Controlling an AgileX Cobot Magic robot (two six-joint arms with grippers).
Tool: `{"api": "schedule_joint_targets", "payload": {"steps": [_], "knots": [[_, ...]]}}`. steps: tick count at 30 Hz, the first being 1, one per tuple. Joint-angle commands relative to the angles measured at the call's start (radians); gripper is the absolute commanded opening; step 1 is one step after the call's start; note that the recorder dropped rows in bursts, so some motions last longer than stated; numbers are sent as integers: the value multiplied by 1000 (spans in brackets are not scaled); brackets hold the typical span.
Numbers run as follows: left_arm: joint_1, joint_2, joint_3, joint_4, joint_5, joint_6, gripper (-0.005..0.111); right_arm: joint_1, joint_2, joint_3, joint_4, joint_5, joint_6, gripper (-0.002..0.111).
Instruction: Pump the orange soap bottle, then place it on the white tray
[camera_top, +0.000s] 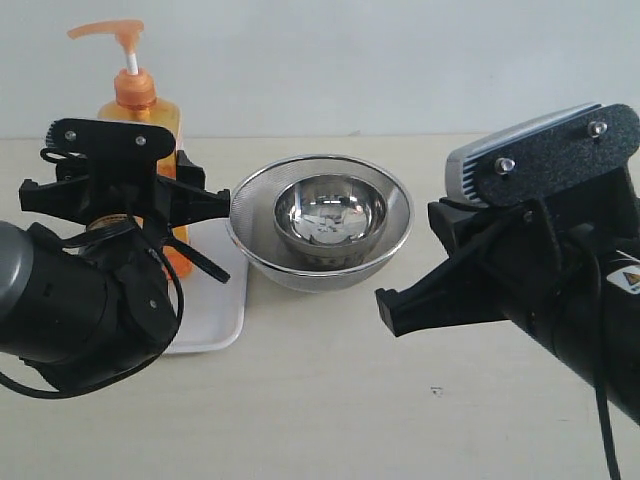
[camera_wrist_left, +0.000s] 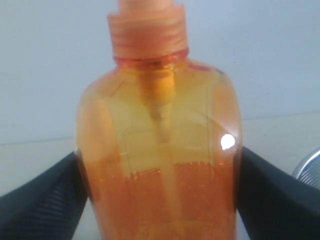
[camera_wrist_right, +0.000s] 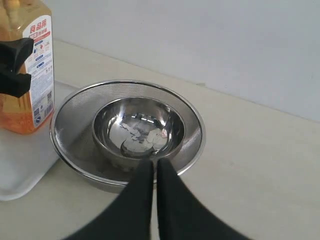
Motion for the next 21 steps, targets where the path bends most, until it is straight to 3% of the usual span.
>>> {"api": "schedule_joint_targets", "payload": {"steps": [1,6,13,21], "knots": [[3,5,11,-28,3,6,50,1,0,6,-7,0,-11,0],[3,5,125,77,-17,-202,44,1,0,6,-7,0,-20,0],[3,-15,198,138,-17,-221,34,1,0,6,-7,0,-22,0],[3,-46,203,161,-17,-200,34,1,0,6,-5,7,-23,0]]}}
